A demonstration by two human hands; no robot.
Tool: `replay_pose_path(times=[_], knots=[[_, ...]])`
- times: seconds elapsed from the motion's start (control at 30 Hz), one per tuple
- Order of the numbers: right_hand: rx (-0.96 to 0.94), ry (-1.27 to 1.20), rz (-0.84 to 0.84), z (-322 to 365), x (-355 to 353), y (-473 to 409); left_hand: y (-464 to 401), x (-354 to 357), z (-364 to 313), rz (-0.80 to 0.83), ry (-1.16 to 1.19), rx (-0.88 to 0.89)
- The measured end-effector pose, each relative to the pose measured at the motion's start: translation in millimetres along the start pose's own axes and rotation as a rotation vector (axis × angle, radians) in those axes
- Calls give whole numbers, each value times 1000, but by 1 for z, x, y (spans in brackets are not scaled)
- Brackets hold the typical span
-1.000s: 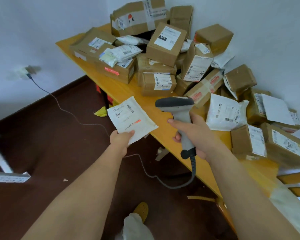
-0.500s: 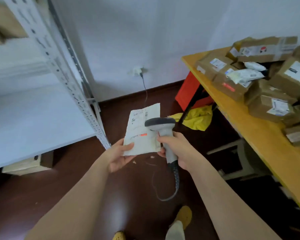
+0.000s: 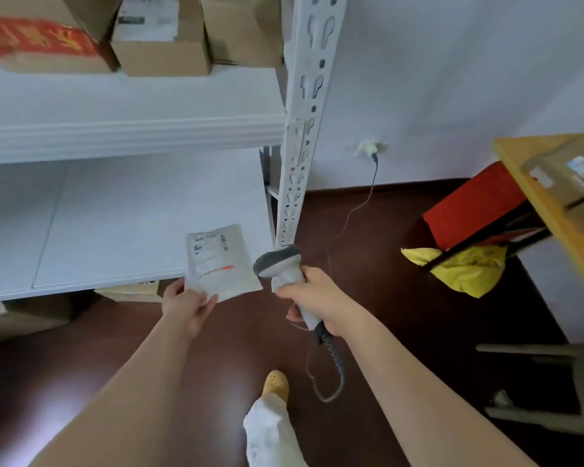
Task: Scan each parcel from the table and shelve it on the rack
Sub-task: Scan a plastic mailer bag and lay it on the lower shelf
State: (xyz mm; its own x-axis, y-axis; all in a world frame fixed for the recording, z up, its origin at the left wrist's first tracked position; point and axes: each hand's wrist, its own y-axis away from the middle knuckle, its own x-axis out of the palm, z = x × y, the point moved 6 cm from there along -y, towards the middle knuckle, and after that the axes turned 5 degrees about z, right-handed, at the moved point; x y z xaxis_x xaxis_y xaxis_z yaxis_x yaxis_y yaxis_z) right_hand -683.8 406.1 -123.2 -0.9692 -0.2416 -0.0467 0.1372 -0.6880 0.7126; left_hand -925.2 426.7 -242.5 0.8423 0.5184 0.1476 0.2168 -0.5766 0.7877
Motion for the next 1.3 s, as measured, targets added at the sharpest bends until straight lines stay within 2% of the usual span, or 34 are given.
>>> replay_pose_path(times=[0.17,0.27,0.6,0.8,0.93,1.0,1.1,1.23,1.3], knots=[[-20,6,-38,2,11,-61,-49,23,-12,-100,49,37],[-27,10,-70,-2,14,-95,-84,34,-12,-106,45,37],[-134,20,-187,-41,22,-216,-241,77,17,107,-90,105],[-198,11,-264,-41,20,-246,-290,88,20,172,-378,191],[-189,2,-282,-32,19,-238,-277,94,17,267,-692,90],[-165,4,-286,-27,19,-224,-256,91,11,248,-853,35],[-110,-12,-274,-19,18,-186,-212,81,0,193,-957,-44],[-64,-97,-257,-9,5,-106,-131,85,2,397,-966,-265],[-68,-150,-286,-3,-9,-60,-83,100,0,487,-1017,-312]])
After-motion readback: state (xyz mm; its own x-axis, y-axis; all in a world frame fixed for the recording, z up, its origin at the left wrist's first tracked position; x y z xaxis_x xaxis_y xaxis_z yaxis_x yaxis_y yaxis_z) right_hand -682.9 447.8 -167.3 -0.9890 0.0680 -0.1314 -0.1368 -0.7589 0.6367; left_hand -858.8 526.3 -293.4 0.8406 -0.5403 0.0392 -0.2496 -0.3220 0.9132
